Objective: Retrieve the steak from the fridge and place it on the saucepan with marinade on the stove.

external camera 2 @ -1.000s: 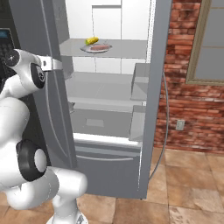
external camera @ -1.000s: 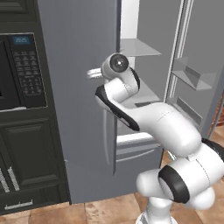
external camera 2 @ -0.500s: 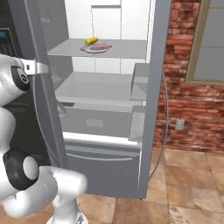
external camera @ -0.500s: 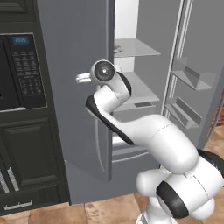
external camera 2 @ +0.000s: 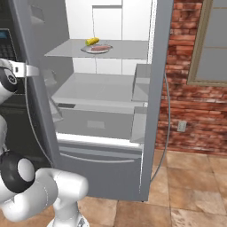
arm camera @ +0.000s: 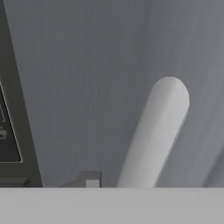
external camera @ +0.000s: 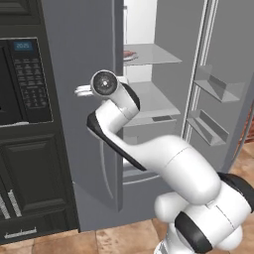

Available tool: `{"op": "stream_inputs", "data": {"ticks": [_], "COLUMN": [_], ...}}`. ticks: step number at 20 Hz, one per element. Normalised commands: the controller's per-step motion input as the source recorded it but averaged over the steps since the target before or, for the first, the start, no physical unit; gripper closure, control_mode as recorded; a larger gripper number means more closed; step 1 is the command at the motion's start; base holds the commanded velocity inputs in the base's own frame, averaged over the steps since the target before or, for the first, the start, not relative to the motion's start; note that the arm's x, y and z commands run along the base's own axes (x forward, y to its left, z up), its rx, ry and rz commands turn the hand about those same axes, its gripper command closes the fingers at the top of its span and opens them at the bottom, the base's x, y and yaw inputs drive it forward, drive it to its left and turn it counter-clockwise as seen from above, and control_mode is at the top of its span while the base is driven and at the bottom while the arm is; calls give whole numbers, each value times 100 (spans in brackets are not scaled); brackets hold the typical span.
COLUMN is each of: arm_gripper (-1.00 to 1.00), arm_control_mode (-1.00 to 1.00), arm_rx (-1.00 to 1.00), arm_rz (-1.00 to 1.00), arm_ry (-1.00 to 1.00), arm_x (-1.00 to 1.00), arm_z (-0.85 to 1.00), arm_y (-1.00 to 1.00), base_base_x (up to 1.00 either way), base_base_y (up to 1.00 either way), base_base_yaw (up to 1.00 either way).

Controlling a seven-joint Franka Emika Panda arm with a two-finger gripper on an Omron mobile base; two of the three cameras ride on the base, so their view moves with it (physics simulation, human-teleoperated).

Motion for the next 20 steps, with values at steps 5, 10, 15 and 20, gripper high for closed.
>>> {"op": "stream_inputs", "data": {"ticks": [5,10,15,20], "arm_gripper": [100,100,100,-100], "arm_control_mode": [-100,-100,-100,-100], "arm_rx": [0,0,0,0], "arm_rz": [0,0,0,0], "arm_ry": [2,1,2,0], "arm_x": [-15,-19,-17,-9], "arm_z": [0,0,0,0], "arm_y": [60,59,58,25], "base_base_x": [0,0,0,0], "base_base_y": [0,0,0,0], "base_base_yaw": [0,0,0,0]}}
